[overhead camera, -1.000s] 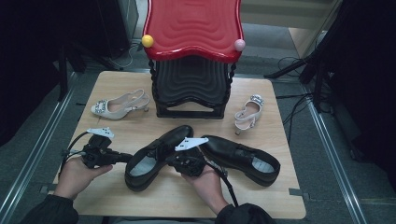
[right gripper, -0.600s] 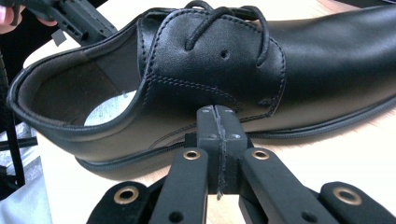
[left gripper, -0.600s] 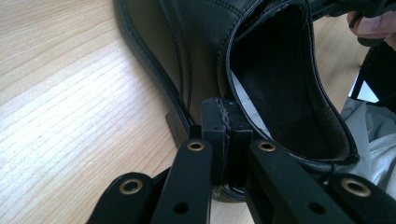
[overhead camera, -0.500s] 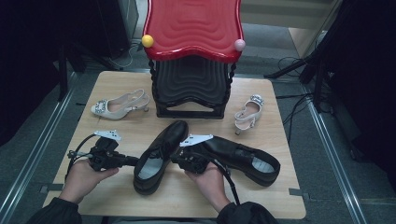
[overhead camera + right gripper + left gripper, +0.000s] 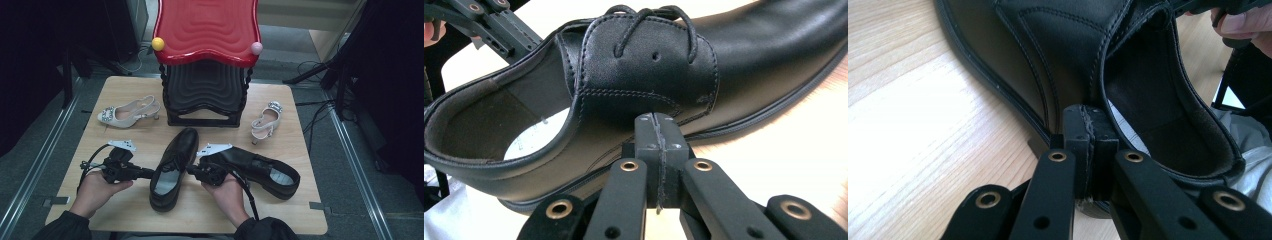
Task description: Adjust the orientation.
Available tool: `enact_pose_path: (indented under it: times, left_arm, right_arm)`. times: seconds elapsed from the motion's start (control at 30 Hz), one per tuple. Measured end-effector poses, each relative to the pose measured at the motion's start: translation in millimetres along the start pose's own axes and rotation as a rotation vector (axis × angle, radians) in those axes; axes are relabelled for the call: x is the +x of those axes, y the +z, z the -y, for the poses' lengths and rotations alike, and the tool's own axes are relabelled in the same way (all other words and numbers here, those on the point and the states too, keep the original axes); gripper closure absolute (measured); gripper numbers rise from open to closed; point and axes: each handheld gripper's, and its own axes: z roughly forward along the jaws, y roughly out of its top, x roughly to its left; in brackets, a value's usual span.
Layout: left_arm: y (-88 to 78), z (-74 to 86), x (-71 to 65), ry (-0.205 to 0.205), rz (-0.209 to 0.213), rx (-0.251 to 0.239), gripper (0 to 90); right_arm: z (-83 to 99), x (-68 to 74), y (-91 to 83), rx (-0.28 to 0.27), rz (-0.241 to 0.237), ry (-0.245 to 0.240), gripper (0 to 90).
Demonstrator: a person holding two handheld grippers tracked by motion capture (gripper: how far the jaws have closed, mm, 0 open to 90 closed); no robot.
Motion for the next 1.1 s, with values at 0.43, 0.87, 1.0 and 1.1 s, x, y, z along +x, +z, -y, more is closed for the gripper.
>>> enact_pose_path:
  times: [0.43,0.87,1.0,1.1]
  left_arm:
    - [16.7,-11.1,-8.1,0.045,0.019,0.043,88.0]
    - [27.2,-17.5,-15.3,0.065,0.021,0.043,87.1]
    - [22.6,-15.1,-11.9,0.053,0.013,0.043,78.9]
    - [18.3,-14.3,-10.6,0.045,0.018,0.027,70.9]
  right_arm:
    - [4.7,-4.5,-8.8,-0.005,0.032,0.02,90.0]
    - [6.2,-11.7,-17.3,-0.001,0.063,0.027,90.0]
    - [6.9,-15.3,-19.3,-0.004,0.064,0.008,82.3]
    - [6.3,-18.7,-21.8,0.006,0.048,0.004,74.4]
